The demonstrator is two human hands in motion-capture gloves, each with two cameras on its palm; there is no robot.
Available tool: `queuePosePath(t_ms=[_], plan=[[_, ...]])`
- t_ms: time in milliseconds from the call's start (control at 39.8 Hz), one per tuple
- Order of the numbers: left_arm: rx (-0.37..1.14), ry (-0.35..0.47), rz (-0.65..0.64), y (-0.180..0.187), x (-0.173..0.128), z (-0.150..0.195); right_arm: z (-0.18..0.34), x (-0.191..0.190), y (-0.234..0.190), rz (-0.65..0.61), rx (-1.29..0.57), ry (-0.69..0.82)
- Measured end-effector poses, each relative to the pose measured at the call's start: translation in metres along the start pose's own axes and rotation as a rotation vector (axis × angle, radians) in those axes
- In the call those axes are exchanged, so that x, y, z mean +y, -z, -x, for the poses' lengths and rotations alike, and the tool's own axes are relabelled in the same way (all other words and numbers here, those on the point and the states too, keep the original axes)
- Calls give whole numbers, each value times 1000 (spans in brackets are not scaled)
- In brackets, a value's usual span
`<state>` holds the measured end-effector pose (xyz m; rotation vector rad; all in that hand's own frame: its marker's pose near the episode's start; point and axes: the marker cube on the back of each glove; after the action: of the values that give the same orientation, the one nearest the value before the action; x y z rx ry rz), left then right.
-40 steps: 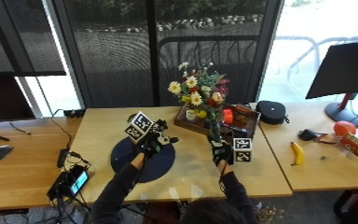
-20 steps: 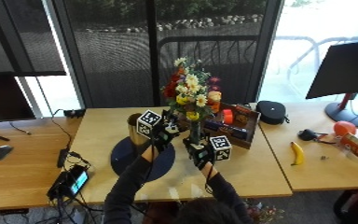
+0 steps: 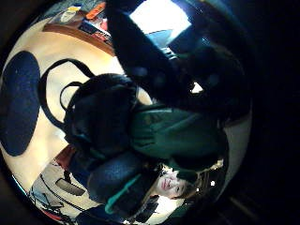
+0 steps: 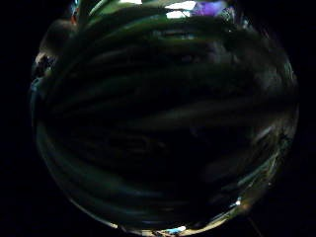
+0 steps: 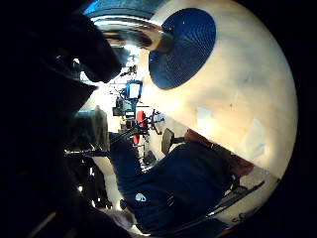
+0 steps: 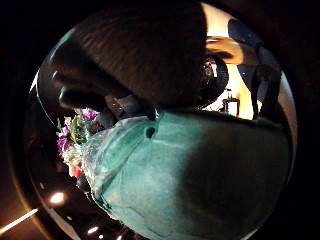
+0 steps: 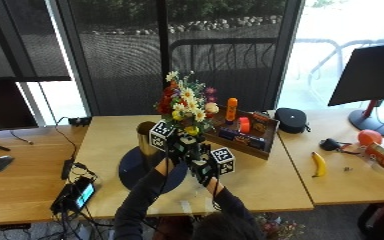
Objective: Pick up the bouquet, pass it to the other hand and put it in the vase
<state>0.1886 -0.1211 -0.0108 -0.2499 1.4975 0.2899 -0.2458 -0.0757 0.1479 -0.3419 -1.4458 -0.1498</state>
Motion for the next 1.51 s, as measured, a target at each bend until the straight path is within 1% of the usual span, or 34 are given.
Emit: queuePosePath(t_ms=[75, 176, 327, 527, 628, 678, 804, 929, 980, 1105, 1231, 1356, 1507], plan=[[-19, 25, -28, 2, -2, 4, 1, 2, -3, 15, -3, -2], [-27, 36, -44, 3, -4, 8, -1, -1, -3, 7, -8, 17], [-28, 52, -48, -5, 7, -3, 0, 2, -1, -16, -20, 21], [-55, 38, -114, -6, 7, -9, -2, -3, 1, -5, -23, 28], [-60, 29, -164, -5, 10, -22, 2, 3, 3, 9, -14, 29], [-47, 25, -197, 1, 8, -28, 4, 8, 6, -7, 1, 38], [-12, 37, -263, 19, 2, -46, 12, 23, 17, -103, 73, 66], [-67, -2, -371, 39, 4, -94, 27, 32, 40, -199, 110, 104], [-98, -16, -421, 51, 3, -111, 31, 33, 49, -215, 109, 99], [-159, -16, -574, 92, -7, -149, 35, 33, 68, -235, 113, 92], [-164, -18, -705, 131, -11, -187, 36, 33, 83, -258, 130, 113], [-139, -4, -778, 165, -15, -199, 29, 24, 97, -275, 161, 102], [-102, 38, -810, 196, -20, -187, 27, 13, 107, -281, 201, 89]])
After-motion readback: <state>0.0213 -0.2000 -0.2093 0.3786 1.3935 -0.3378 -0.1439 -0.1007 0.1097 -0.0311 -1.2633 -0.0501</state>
